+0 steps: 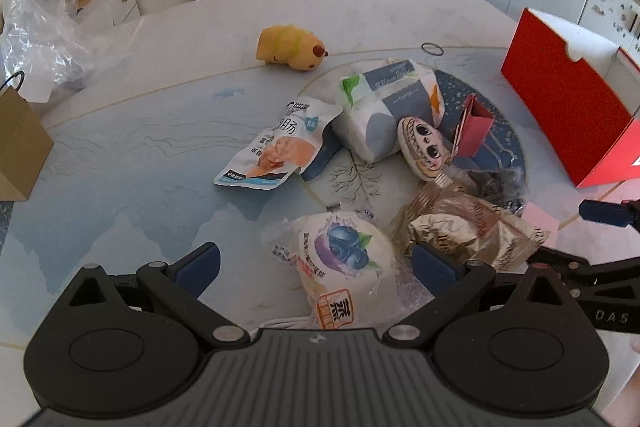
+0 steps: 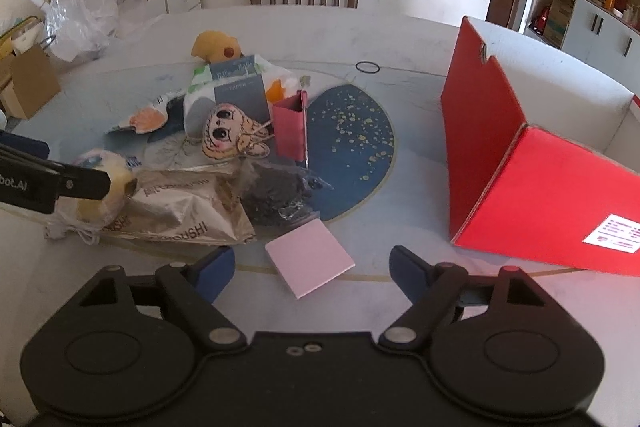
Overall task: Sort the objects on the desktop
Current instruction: 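Move the left tool toward the blueberry bread bag on the table, then close the left tool on the blueberry bread bag and lift it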
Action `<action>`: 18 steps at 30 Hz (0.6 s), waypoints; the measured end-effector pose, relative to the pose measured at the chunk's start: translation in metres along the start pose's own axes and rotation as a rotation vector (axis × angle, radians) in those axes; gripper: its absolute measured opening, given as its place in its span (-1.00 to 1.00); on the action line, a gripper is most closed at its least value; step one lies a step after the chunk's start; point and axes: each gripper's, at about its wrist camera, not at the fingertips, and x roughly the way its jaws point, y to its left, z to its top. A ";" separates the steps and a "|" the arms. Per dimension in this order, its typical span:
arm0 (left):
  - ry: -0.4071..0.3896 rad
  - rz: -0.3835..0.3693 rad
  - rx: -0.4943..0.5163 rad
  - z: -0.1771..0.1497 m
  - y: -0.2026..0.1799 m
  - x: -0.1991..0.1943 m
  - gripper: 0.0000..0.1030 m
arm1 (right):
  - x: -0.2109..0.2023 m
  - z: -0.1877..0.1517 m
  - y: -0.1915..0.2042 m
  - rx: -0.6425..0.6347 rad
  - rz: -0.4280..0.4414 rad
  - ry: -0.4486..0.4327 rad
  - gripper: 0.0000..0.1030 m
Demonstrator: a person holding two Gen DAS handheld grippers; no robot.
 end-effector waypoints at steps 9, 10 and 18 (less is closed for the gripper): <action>0.032 -0.004 0.008 0.002 -0.003 0.010 0.98 | 0.020 0.002 -0.005 -0.019 0.004 0.040 0.41; 0.033 -0.008 0.005 0.002 -0.003 0.011 0.98 | 0.021 0.002 -0.005 -0.020 0.006 0.044 0.38; 0.044 -0.063 -0.020 0.002 -0.001 0.012 0.52 | 0.022 0.005 -0.004 -0.032 0.037 0.045 0.06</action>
